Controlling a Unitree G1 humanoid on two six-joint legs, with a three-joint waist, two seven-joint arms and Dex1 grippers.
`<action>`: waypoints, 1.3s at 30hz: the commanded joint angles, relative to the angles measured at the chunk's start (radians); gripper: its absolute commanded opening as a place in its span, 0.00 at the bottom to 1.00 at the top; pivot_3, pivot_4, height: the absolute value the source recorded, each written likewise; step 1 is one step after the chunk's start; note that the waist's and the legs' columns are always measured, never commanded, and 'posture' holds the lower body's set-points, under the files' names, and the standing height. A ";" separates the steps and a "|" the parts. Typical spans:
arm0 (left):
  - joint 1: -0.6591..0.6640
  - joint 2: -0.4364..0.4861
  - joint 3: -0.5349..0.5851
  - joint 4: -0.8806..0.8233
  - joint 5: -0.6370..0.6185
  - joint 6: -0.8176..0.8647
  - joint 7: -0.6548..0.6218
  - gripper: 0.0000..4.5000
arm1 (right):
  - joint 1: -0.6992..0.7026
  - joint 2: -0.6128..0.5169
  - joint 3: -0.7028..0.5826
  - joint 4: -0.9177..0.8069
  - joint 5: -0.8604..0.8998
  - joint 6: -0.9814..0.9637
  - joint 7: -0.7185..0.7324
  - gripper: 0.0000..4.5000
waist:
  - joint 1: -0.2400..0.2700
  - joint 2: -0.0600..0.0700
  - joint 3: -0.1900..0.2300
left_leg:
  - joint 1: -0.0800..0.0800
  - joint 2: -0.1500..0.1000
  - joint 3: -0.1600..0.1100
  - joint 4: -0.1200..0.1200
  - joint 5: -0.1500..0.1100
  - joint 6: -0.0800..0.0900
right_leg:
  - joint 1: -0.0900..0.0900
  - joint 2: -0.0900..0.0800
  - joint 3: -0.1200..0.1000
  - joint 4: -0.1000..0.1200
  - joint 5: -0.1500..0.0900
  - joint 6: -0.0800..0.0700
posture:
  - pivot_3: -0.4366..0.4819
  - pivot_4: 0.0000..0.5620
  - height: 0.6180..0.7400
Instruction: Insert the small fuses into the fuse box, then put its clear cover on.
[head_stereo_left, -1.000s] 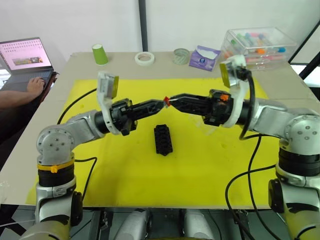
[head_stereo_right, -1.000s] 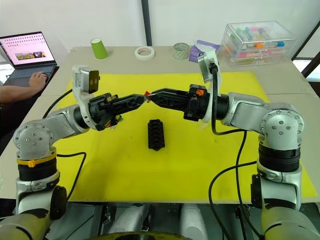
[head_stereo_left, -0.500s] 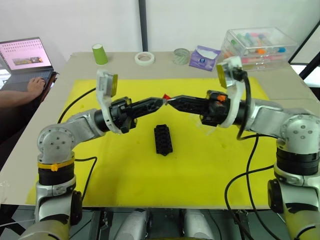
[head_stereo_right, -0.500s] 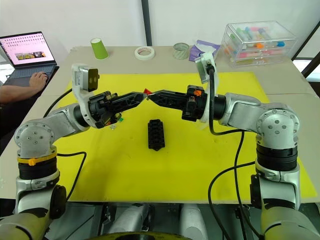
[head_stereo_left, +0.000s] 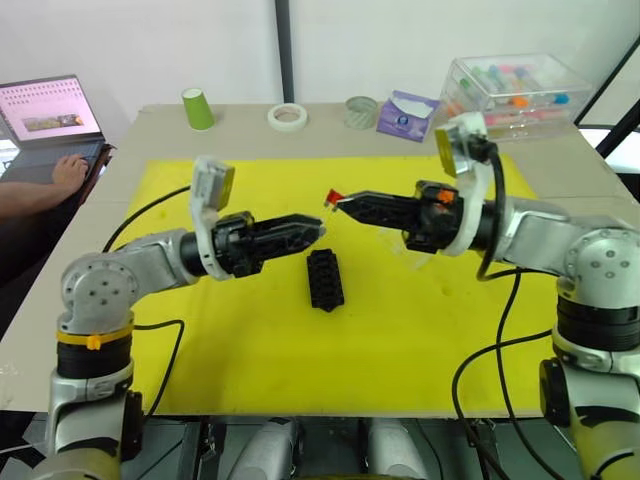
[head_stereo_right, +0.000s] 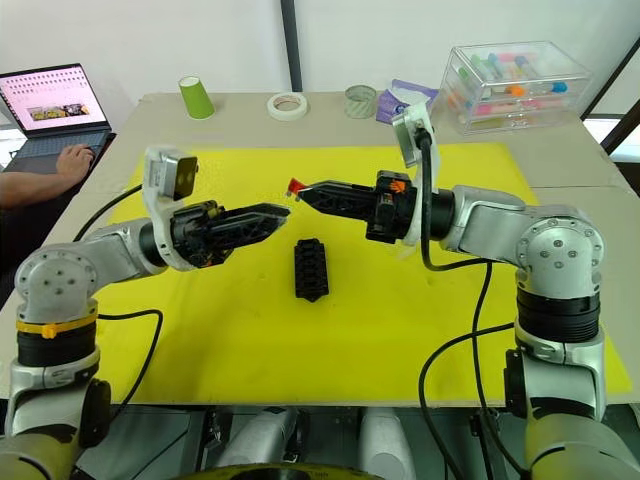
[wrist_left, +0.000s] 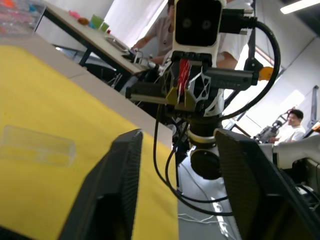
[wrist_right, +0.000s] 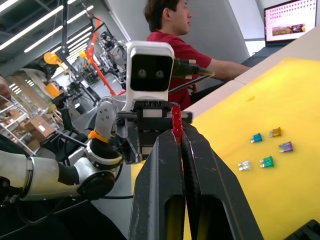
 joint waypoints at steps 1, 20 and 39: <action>0.056 0.068 -0.004 -0.088 0.080 -0.063 -0.107 0.84 | -0.005 -0.035 -0.015 -0.051 -0.030 -0.016 0.044 0.00 | 0.001 0.001 0.000 | 0.000 0.000 0.000 0.000 0.000 0.000 | 0.000 0.000 0.000 0.000 0.000 0.000 | 0.48 0.27 1.00; 0.473 0.047 -0.096 -0.209 0.684 -0.819 -0.334 0.99 | 0.077 -0.184 0.301 -0.222 -0.665 -0.262 0.393 0.00 | 0.023 0.001 0.002 | 0.000 0.001 0.000 -0.002 0.000 0.001 | 0.003 -0.001 -0.001 -0.007 0.001 -0.001 | 0.48 0.27 1.00; 0.434 0.025 -0.164 -0.108 0.780 -0.948 -0.353 0.99 | 0.132 -0.178 0.413 -0.176 -0.953 -0.421 0.542 0.00 | 0.027 0.001 0.002 | 0.000 0.001 0.000 -0.002 -0.001 0.001 | 0.003 0.000 -0.002 -0.009 0.001 -0.002 | 0.48 0.27 1.00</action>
